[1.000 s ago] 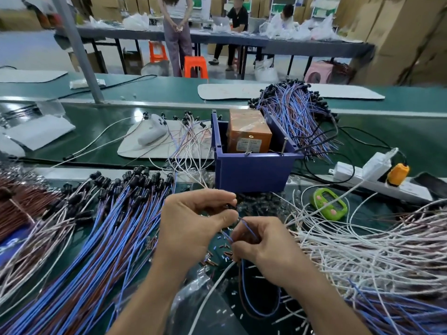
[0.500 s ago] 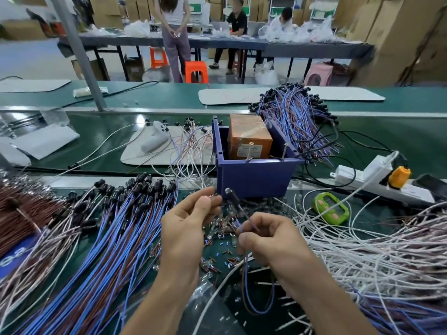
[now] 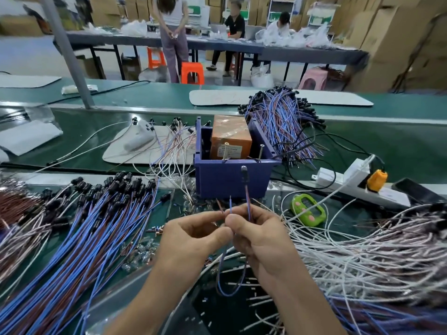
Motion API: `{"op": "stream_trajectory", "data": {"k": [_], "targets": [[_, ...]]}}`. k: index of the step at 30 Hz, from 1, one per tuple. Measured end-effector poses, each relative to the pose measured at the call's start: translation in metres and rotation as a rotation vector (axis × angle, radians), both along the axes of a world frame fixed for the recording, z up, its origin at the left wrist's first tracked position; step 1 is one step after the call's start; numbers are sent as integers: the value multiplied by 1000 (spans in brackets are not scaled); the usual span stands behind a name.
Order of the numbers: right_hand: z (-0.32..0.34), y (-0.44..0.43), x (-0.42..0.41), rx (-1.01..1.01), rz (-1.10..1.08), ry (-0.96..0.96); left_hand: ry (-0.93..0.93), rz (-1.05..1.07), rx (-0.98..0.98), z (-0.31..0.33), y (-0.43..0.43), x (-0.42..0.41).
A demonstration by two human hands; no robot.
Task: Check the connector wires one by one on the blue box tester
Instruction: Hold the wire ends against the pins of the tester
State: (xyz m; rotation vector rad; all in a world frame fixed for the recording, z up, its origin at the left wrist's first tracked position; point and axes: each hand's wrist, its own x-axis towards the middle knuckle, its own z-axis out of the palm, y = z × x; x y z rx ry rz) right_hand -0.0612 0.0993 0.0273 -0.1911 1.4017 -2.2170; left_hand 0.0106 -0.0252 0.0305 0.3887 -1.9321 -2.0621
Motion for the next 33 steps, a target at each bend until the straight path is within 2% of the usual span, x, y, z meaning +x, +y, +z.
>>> {"op": "stream_trajectory", "data": {"k": [3,5,11,18,21,24,27,33], "targets": [[-2,2,-2,-28,81,-4,25,35,63,-2,7,0],[-3,3,-2,-26,124,6,43,68,36,-4,8,-1],[-4,4,-1,-67,143,1,106,89,42,-4,6,2],[0,6,4,64,195,142,77,68,154,-6,-4,0],[3,4,7,134,166,188,79,64,197,-4,-9,0],[3,3,4,163,38,157,50,73,223,-4,-11,-1],[1,5,-1,119,-60,136,35,128,226,-5,-13,-3],[-3,7,-1,-27,59,150,7,140,183,-9,-13,-4]]}}
